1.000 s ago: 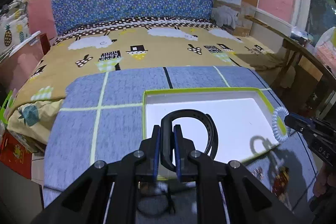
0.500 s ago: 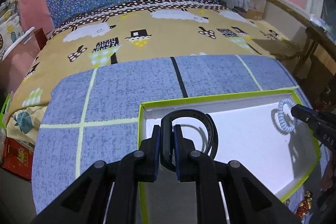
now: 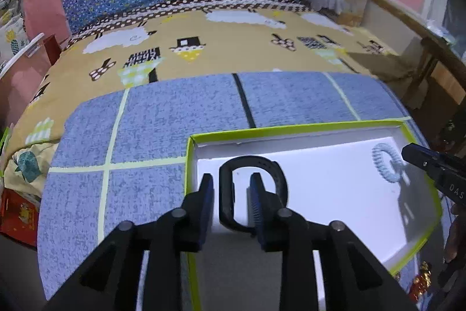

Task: Organize jewelry
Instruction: 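Carry both items into the green-rimmed box and open both grippers, then withdraw both grippers from the box toward the red tassel and red bead bracelet, then grasp the red tassel with the left gripper while the right grasps the red bead bracelet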

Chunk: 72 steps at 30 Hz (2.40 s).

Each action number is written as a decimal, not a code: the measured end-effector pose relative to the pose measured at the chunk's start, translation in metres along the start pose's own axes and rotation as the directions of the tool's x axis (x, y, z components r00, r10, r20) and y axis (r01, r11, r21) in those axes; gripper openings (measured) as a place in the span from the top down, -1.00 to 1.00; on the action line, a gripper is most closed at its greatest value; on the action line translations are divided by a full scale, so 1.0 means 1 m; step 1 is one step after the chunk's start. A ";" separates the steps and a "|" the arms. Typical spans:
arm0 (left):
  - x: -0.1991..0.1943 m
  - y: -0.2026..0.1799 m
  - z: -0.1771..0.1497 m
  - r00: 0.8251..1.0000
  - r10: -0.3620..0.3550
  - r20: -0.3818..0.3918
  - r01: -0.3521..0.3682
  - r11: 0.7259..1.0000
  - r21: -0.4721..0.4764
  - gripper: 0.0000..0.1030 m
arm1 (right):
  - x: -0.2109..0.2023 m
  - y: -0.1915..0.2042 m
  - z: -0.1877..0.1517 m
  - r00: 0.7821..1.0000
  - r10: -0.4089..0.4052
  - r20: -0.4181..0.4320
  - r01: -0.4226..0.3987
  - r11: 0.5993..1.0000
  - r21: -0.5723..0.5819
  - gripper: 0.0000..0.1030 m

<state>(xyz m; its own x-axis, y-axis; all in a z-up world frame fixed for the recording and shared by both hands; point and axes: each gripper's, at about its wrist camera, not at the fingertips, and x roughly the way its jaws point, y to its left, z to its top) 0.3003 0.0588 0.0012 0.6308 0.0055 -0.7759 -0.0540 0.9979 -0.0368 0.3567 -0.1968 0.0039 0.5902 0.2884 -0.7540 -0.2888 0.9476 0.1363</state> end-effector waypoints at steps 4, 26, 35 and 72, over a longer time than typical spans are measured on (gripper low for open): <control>-0.025 0.002 -0.009 0.999 -0.001 0.053 0.001 1.000 0.010 0.21 | -0.027 0.006 -0.010 0.998 0.012 0.054 -0.011 1.000 -0.009 0.67; -0.137 0.000 -0.115 0.983 -0.115 0.141 0.114 0.993 0.015 0.21 | -0.143 0.041 -0.122 0.977 0.173 0.124 -0.162 0.982 -0.093 0.67; -0.154 0.010 -0.150 0.981 -0.128 0.142 0.131 0.991 -0.009 0.21 | -0.149 0.028 -0.155 0.985 0.151 0.087 -0.149 0.989 -0.025 0.67; -0.134 0.004 -0.164 0.983 -0.166 0.075 0.166 0.986 0.005 0.21 | -0.094 0.032 -0.143 0.995 0.084 -0.056 -0.089 0.991 -0.104 0.29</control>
<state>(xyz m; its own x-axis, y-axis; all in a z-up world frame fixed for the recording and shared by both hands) 0.0893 0.0511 0.0017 0.6870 -0.1551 -0.7099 0.0555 0.9853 -0.1616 0.1840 -0.2130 -0.0130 0.5206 0.3584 -0.7749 -0.4168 0.8988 0.1357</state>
